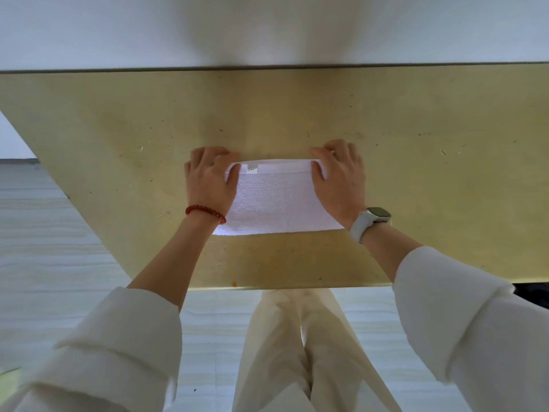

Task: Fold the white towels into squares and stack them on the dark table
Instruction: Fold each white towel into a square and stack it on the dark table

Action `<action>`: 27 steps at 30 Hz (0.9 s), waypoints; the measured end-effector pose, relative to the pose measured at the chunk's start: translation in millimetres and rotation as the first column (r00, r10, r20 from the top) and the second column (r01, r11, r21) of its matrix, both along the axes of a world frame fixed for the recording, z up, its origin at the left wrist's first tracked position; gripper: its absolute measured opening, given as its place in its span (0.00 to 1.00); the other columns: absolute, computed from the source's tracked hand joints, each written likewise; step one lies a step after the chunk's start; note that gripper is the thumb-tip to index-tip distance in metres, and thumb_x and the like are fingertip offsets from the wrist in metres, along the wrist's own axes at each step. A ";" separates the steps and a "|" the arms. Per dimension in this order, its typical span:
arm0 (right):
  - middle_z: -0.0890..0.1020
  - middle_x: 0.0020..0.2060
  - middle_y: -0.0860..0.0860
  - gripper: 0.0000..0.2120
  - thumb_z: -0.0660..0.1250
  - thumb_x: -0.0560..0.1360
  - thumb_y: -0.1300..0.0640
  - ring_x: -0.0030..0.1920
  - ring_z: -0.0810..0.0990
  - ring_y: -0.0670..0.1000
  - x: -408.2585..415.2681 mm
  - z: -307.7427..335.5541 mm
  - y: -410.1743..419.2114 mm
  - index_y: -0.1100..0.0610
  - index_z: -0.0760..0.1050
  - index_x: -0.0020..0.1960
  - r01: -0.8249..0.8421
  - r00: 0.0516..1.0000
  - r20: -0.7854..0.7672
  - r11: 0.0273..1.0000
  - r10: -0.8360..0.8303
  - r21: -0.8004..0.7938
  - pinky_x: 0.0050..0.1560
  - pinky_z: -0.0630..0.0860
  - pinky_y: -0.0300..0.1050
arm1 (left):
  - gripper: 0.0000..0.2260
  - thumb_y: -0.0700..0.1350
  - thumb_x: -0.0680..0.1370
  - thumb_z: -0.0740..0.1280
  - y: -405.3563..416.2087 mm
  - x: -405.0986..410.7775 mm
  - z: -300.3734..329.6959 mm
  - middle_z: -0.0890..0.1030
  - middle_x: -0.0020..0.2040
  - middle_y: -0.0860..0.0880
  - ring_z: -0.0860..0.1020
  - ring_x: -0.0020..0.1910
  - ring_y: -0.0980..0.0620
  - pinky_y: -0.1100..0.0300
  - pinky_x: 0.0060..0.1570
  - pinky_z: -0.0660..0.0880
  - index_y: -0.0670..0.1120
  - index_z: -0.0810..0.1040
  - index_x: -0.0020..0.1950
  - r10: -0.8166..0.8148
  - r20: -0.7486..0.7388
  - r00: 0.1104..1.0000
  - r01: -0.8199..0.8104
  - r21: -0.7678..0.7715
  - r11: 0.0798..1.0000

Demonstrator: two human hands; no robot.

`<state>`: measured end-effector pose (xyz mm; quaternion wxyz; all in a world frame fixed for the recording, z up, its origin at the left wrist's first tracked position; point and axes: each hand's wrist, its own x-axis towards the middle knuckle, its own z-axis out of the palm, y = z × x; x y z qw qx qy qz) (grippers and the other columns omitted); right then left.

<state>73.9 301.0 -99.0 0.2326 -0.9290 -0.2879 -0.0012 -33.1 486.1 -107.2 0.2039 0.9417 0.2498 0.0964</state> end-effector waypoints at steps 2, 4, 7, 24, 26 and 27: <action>0.78 0.43 0.56 0.07 0.65 0.71 0.63 0.43 0.75 0.58 -6.1 -2.4 16.1 0.59 0.80 0.45 -0.103 0.995 0.008 0.993 0.104 -0.059 0.43 0.68 0.49 | 0.07 0.42 0.72 0.66 -4.6 5.9 -4.2 0.81 0.45 0.46 0.75 0.50 0.38 0.51 0.45 0.70 0.46 0.83 0.45 -0.078 0.018 0.997 0.077 0.052 0.996; 0.78 0.43 0.55 0.06 0.65 0.70 0.62 0.44 0.75 0.58 -9.8 -7.1 27.2 0.58 0.80 0.44 -0.140 0.990 -0.009 0.986 0.140 -0.091 0.43 0.67 0.48 | 0.05 0.43 0.72 0.67 -9.2 10.4 -8.6 0.81 0.44 0.48 0.76 0.48 0.40 0.51 0.45 0.70 0.46 0.83 0.43 -0.113 0.028 0.993 0.111 0.069 0.991; 0.78 0.42 0.55 0.04 0.66 0.69 0.61 0.44 0.75 0.58 -11.4 -13.4 34.0 0.58 0.78 0.43 -0.131 0.991 0.000 0.985 0.132 -0.114 0.43 0.68 0.49 | 0.05 0.43 0.71 0.67 -10.4 12.1 -15.1 0.81 0.42 0.48 0.71 0.49 0.49 0.51 0.45 0.71 0.46 0.82 0.41 -0.120 0.074 0.990 0.114 0.080 0.990; 0.79 0.45 0.54 0.08 0.57 0.76 0.61 0.47 0.74 0.57 0.9 -13.3 47.5 0.60 0.75 0.46 -0.155 0.984 -0.107 0.978 0.141 -0.141 0.48 0.63 0.48 | 0.06 0.40 0.75 0.63 -10.3 27.3 -4.0 0.81 0.41 0.49 0.74 0.51 0.45 0.57 0.52 0.61 0.44 0.80 0.43 -0.061 -0.070 0.996 0.060 -0.015 0.998; 0.79 0.45 0.54 0.08 0.57 0.77 0.61 0.46 0.74 0.57 2.5 -14.3 49.3 0.60 0.75 0.46 -0.153 0.985 -0.102 0.977 0.139 -0.145 0.48 0.62 0.49 | 0.07 0.41 0.76 0.63 -10.1 29.2 -3.9 0.81 0.45 0.49 0.73 0.54 0.46 0.57 0.55 0.60 0.45 0.80 0.45 -0.052 -0.120 0.991 0.051 -0.018 0.999; 0.79 0.44 0.55 0.08 0.57 0.76 0.61 0.46 0.74 0.57 2.8 -15.2 50.0 0.60 0.75 0.46 -0.148 0.987 -0.091 0.979 0.136 -0.140 0.47 0.62 0.49 | 0.07 0.41 0.76 0.63 -9.9 30.0 -4.3 0.81 0.45 0.49 0.72 0.54 0.47 0.57 0.55 0.60 0.45 0.80 0.45 -0.047 -0.130 0.990 0.046 -0.012 0.999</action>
